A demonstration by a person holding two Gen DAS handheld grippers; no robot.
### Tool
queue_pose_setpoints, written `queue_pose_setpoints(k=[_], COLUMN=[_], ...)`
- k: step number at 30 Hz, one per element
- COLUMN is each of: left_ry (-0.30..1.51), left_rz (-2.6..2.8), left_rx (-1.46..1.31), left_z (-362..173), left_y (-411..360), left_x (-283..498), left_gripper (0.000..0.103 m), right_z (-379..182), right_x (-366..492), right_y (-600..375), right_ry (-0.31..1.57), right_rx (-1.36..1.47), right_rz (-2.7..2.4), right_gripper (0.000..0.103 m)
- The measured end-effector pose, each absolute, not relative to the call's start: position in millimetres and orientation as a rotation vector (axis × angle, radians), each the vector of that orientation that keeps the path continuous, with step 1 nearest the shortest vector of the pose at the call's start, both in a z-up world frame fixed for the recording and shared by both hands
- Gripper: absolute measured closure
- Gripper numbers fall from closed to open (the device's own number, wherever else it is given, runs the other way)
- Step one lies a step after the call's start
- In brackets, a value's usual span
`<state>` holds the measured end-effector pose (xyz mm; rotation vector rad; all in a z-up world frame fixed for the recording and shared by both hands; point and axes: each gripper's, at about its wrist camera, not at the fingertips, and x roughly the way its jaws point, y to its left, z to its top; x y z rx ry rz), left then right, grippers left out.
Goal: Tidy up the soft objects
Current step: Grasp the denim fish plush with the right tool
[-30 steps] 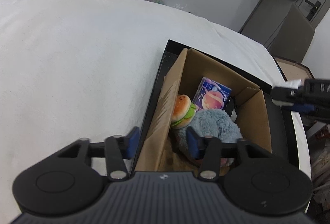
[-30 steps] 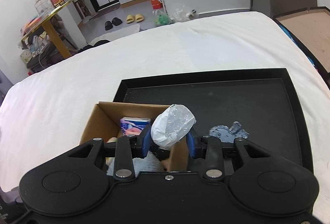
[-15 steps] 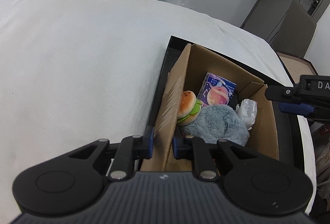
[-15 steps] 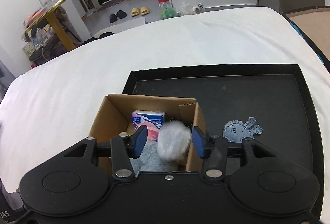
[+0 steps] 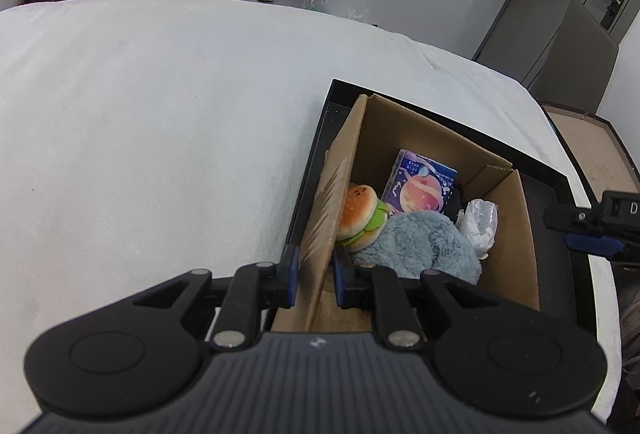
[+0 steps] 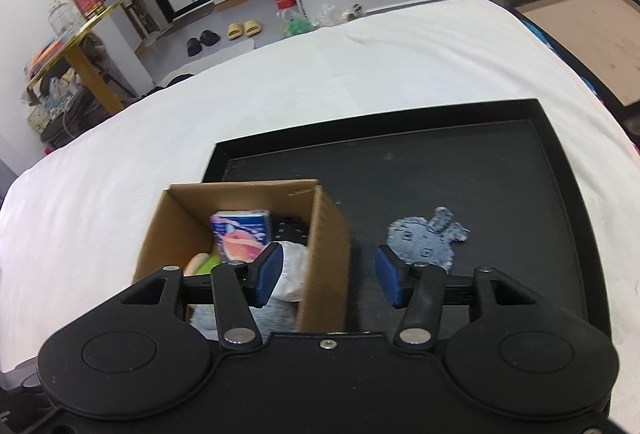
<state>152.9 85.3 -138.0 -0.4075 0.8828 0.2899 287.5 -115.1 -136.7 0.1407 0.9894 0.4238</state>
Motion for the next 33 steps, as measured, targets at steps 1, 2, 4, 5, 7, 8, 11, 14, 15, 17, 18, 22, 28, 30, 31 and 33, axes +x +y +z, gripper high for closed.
queue_pose_setpoints(k=[1,2,4,5,7,8,11,14,15,17,18,22,28,30,31,33], left_ry=[0.882,0.881,0.877,0.878,0.874,0.874,0.879,0.879,0.878,0.875,0.874,0.870,0.872,0.873,0.874,0.876], left_rz=[0.292,0.296,0.309,0.315,0.318,0.321,0.328,0.331,0.332,0.334,0.335,0.337,0.348,0.355,0.358,0.363], left_rx=[-0.404,-0.401,-0.389,-0.383,-0.386,-0.387,-0.389,-0.403,-0.405,-0.404,-0.403,-0.399,-0.385,-0.382,-0.381,-0.381], left_z=[-137.6,-137.2,-136.0,-135.2,-134.1,-133.7,-133.5,-133.4,-133.1,-132.4,-132.1,-130.8,-129.4,-129.1,-129.2,-129.2], left_y=[85.4,84.8,83.3,82.9,82.6,82.5,82.3,82.4,82.2,81.3,80.6,78.0,75.6,76.2,76.6,77.2], left_x=[153.4,153.9,154.7,155.5,156.4,156.7,158.0,158.8,159.0,159.9,160.5,162.4,165.1,165.3,165.5,165.9], left_gripper=[0.087,0.086,0.083,0.083,0.083,0.083,0.081,0.075,0.074,0.068,0.066,0.059,0.054,0.054,0.054,0.053], right_z=[-138.0,-139.6,-142.8,-144.4,-147.8,-149.7,-155.1,-162.1,-165.0,-171.0,-173.7,-186.0,-206.4,-212.7,-214.7,-218.8], right_x=[288.0,288.7,290.0,291.2,293.2,294.0,298.0,302.7,304.3,308.2,309.8,317.1,327.3,331.5,333.6,338.1], right_y=[-118.5,-121.7,-127.7,-130.8,-135.8,-137.9,-142.6,-146.5,-148.2,-151.6,-152.9,-157.3,-164.7,-167.4,-168.6,-170.3], right_ry=[0.992,0.994,0.999,1.002,1.008,1.009,1.018,1.031,1.037,1.049,1.054,1.070,1.101,1.111,1.114,1.118], right_rx=[0.143,0.145,0.153,0.159,0.167,0.169,0.175,0.182,0.187,0.196,0.201,0.197,0.202,0.215,0.224,0.244], right_rz=[0.417,0.410,0.401,0.398,0.390,0.388,0.383,0.381,0.381,0.372,0.369,0.350,0.321,0.309,0.305,0.293], right_gripper=[0.052,0.052,0.052,0.052,0.052,0.052,0.052,0.052,0.052,0.052,0.052,0.052,0.053,0.055,0.057,0.057])
